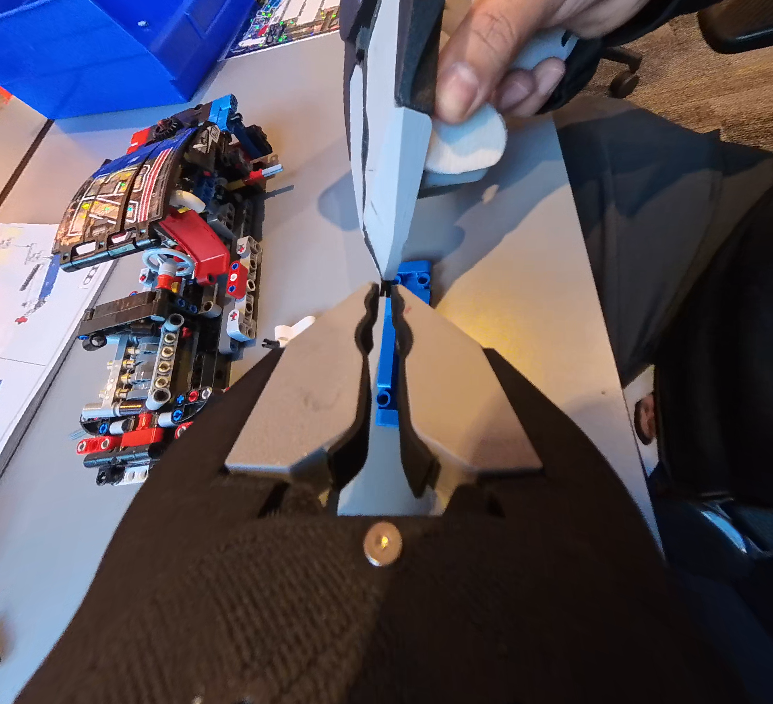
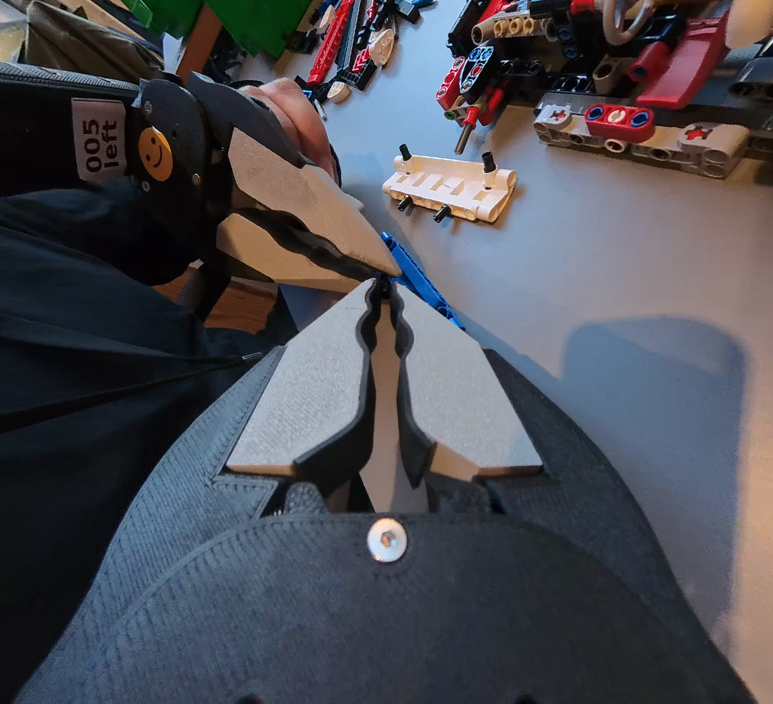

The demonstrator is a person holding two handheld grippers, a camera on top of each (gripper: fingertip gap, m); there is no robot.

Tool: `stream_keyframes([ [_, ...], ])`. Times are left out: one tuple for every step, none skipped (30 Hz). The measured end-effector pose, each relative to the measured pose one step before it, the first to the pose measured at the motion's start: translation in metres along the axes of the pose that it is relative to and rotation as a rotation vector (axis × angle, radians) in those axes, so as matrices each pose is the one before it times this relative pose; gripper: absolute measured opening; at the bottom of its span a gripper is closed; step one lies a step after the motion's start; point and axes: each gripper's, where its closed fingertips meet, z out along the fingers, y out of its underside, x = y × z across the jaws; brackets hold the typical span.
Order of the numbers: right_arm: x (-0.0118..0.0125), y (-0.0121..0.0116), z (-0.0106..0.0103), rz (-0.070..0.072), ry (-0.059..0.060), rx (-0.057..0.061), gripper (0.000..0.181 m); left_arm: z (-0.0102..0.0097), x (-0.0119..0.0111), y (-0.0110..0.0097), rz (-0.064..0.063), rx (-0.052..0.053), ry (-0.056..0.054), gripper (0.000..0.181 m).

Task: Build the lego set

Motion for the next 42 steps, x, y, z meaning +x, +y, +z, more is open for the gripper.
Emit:
stream_keyframes([
  [0.00012,0.00014,0.0,-0.0003,0.0002,-0.0006,0.001,0.00002,0.00025,0.00004,0.0008,0.0003,0.0014,0.002],
  [-0.00024,0.00011,-0.0002,0.0023,-0.0029,0.0002,0.001,-0.00006,0.0001,-0.00024,0.0004,0.0016,0.0008,0.002],
  [-0.00011,-0.00011,-0.00013,0.0026,-0.0033,0.0013,0.001,-0.00013,0.00005,-0.00019,0.0006,0.0013,-0.0001,0.002],
  [0.00002,0.00006,0.00004,0.0023,-0.0023,0.0002,0.001,-0.00013,-0.00002,0.00008,0.0015,-0.0001,0.0003,0.002],
  [0.00023,0.00001,-0.00003,0.0012,-0.0003,-0.0006,0.001,0.00003,-0.00017,0.00028,0.0021,-0.0013,-0.0015,0.002],
  [0.00039,-0.00004,-0.00001,0.0003,0.0011,-0.001,0.001,0.00012,-0.00004,0.00062,0.0023,-0.0034,-0.0014,0.002],
  [0.00017,0.0,-0.00005,0.0004,0.0005,-0.0013,0.002,-0.00002,-0.00007,0.00041,0.001,-0.0018,-0.0004,0.002],
  [0.00014,-0.00013,-0.00024,0.0006,0.0002,-0.0006,0.002,-0.00003,-0.00011,0.00009,-0.0001,-0.0002,0.0001,0.002],
  [0.00015,-0.00022,-0.00033,0.0002,0.0004,0.0001,0.001,-0.00001,-0.00022,0.00035,-0.0007,-0.0011,0.0003,0.002],
  [-0.0001,-0.00016,-0.00026,0.0,0.0001,-0.0002,0.001,-0.0001,0.00002,0.00015,-0.0007,-0.0002,0.001,0.002],
  [-0.00001,-0.00014,-0.00025,0.0002,-0.0002,-0.0004,0.001,-0.00011,-0.00006,-0.00002,-0.0005,0.0004,0.0008,0.002],
  [-0.00001,0.00004,0.00011,0.0006,-0.0002,-0.0002,0.001,-0.00002,-0.00002,0.00004,0.0003,-0.0003,0.0,0.002],
  [0.00009,0.00011,0.00022,0.0007,0.0003,-0.0007,0.001,0.00005,0.00014,0.00032,0.0017,-0.002,0.0003,0.001],
  [0.00012,0.00024,0.00028,0.0007,0.0005,-0.0007,0.002,0.00011,0.00014,0.00037,0.0023,-0.0022,-0.0006,0.001],
  [0.00022,0.00009,0.00032,0.0013,0.0,-0.0002,0.001,0.00009,0.0,0.00031,0.0029,-0.0018,-0.0019,0.001],
  [0.00026,0.00004,0.00017,0.0019,-0.0006,-0.0004,0.001,0.00014,-0.00002,0.00018,0.0027,-0.0019,-0.0016,0.001],
  [0.00016,0.00005,0.00015,0.0013,-0.0006,-0.0004,0.001,0.00013,0.0,0.00014,0.0015,-0.0011,-0.0018,0.001],
  [0.00012,0.0,0.00021,0.0004,-0.0002,-0.0004,0.001,-0.00001,-0.00007,-0.00011,0.0015,0.0004,-0.0013,0.002],
  [0.00004,0.00017,0.00025,0.0001,-0.0003,-0.0014,0.001,-0.00018,0.00018,-0.00028,0.0013,0.002,0.0,0.002],
  [-0.00008,0.00001,0.0003,-0.0004,0.0002,-0.001,0.002,-0.00002,-0.00004,-0.00005,0.0003,0.0004,-0.0007,0.002],
  [-0.00003,-0.00016,0.00017,-0.0012,0.001,-0.0002,0.001,-0.00009,-0.00013,0.00011,0.0,-0.0003,-0.0006,0.002],
  [-0.00006,-0.00013,0.00004,-0.0008,0.0004,-0.0006,0.001,-0.00024,-0.00003,-0.00005,0.0009,0.0007,-0.0002,0.002],
  [-0.00012,-0.00016,-0.00001,-0.0002,0.0001,-0.0001,0.001,-0.00014,-0.00016,-0.00001,0.0006,-0.0005,-0.0013,0.001],
  [-0.00003,0.00007,0.00021,-0.0003,0.0005,-0.0011,0.001,-0.00007,0.00029,0.00031,0.0016,-0.004,0.0011,0.002],
  [-0.00003,0.0005,0.00031,-0.0005,0.0005,-0.0028,0.002,0.00002,0.00049,0.00062,0.0042,-0.0064,0.0019,0.001],
  [-0.00023,0.00033,0.00052,-0.0004,-0.0006,-0.0023,0.002,-0.00042,0.00043,0.00055,0.0087,-0.0078,-0.0008,0.001],
  [-0.00043,0.00019,0.00047,0.0001,-0.0021,-0.0006,0.002,-0.00069,0.00017,0.00047,0.0119,-0.0102,-0.0047,0.001],
  [-0.00045,0.00008,0.00052,0.0,-0.0022,0.0002,0.002,-0.00059,0.00004,0.00053,0.012,-0.0121,-0.0075,0.0],
  [-0.00041,0.0002,0.00051,-0.0007,-0.0012,-0.001,0.001,-0.00051,0.00024,0.00051,0.0105,-0.0106,-0.0076,0.0],
  [-0.00013,0.00038,0.00061,-0.0014,0.0001,-0.0026,0.002,-0.00028,0.00039,0.00073,0.0092,-0.0082,-0.0057,0.0],
  [-0.00019,0.00042,0.00053,-0.0012,0.0001,-0.0017,0.001,-0.00027,0.00021,0.00065,0.0057,-0.0064,-0.0032,0.0],
  [-0.00044,0.00021,0.0004,-0.0001,-0.0019,0.0004,0.002,-0.00059,0.0001,0.00023,0.0012,-0.0027,0.0005,0.0],
  [-0.0006,-0.00001,0.00008,0.0007,-0.004,0.0013,0.001,-0.00069,0.00024,-0.00034,-0.0045,0.0007,0.0053,0.0],
  [-0.00083,0.00008,-0.00006,0.0006,-0.0038,0.0012,0.001,-0.00069,0.0005,-0.00024,-0.0109,0.0007,0.0098,0.0],
  [-0.00052,0.00009,-0.00008,-0.0009,-0.0009,0.0019,0.001,-0.00034,0.00019,-0.00024,-0.0089,0.0007,0.007,0.0],
  [-0.00034,-0.00003,-0.00011,-0.002,0.0013,0.0024,0.001,-0.00019,0.00004,-0.00021,-0.0034,0.0003,0.0019,0.0],
  [-0.00007,0.00023,-0.00021,-0.0015,0.0019,0.0013,0.001,0.00009,0.00014,0.00007,0.0009,-0.0034,-0.0009,0.0],
  [0.0002,0.00026,-0.00008,-0.001,0.0027,0.001,0.001,0.00038,0.00018,0.00017,0.0038,-0.0048,-0.0042,0.0],
  [0.00035,0.00024,-0.00006,-0.0012,0.0031,0.0019,0.001,0.00038,0.00004,0.00024,0.0036,-0.0029,-0.0038,0.0],
  [0.00031,0.00058,0.00008,-0.0017,0.0033,0.0002,0.001,0.00042,0.00068,0.00029,0.0002,-0.003,0.0047,0.0],
  [0.00046,0.00071,0.00019,-0.0027,0.005,-0.0002,0.001,0.00061,0.00053,0.00059,-0.0072,-0.0025,0.0077,0.0],
  [0.00032,0.0,0.00002,-0.0027,0.0045,0.0045,0.001,0.00022,-0.0004,0.00002,-0.0064,0.002,0.002,0.0],
])
